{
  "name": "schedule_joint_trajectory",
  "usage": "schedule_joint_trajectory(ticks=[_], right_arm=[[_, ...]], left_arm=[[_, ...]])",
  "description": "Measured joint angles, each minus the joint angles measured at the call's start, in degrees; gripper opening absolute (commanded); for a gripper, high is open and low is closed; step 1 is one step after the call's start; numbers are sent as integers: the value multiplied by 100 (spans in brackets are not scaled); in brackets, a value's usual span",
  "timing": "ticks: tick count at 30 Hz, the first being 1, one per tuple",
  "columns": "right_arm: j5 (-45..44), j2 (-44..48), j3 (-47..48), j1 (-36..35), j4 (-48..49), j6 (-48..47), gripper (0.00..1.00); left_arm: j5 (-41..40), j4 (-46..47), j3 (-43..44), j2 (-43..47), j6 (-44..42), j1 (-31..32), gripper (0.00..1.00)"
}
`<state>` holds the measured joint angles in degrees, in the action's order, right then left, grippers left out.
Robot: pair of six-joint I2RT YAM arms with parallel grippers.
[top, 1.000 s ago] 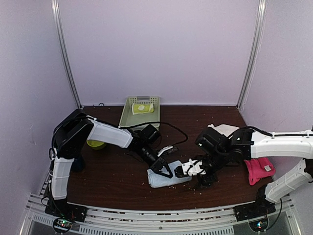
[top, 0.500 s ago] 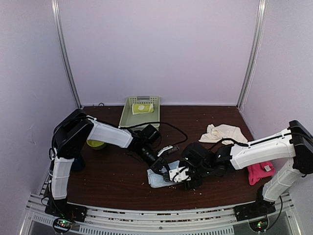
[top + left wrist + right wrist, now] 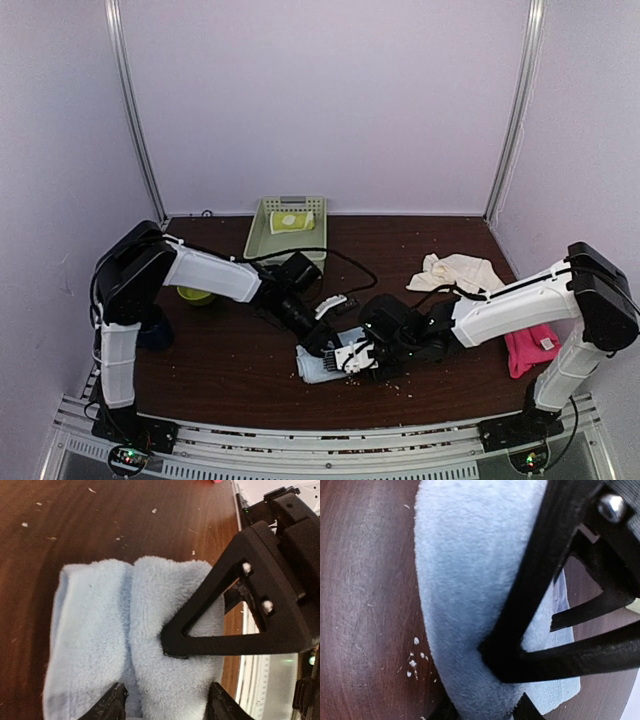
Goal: Roll the towels
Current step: Roll the towel at the center of the board.
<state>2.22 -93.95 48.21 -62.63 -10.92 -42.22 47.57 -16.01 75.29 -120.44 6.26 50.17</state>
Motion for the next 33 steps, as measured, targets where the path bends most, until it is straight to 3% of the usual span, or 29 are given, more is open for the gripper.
schedule_joint_trajectory(ticks=[6, 9, 13, 16, 19, 22, 29, 33], right_arm=[[765, -422, 870, 107, -957, 85, 24], [1316, -675, 1392, 216, -1718, 170, 24], [1985, -1235, 2247, 461, -2736, 190, 24], [2485, -1755, 2962, 721, -3482, 160, 23], [3121, -2363, 3713, 1021, -4251, 136, 23], [3724, -2988, 4461, 1290, -5023, 85, 21], [4666, -3904, 5453, 1650, -6164, 50, 21], [4819, -4100, 5668, 1670, -6406, 160, 21]], left_arm=[[-1814, 157, -822, 1692, -212, -262, 63], [-3029, 533, -1443, 2957, -409, -391, 67], [-4201, 1202, -2249, 4551, -824, -387, 97], [-4861, 1657, -2608, 5425, -1154, -382, 96], [-5233, 1790, -2540, 5571, -1429, -382, 81], [-5318, 1582, -2378, 5399, -1681, -214, 79], [-5904, 1095, -2356, 5403, -2433, 2092, 77], [-6186, 721, -2109, 4559, -2516, 2704, 79]])
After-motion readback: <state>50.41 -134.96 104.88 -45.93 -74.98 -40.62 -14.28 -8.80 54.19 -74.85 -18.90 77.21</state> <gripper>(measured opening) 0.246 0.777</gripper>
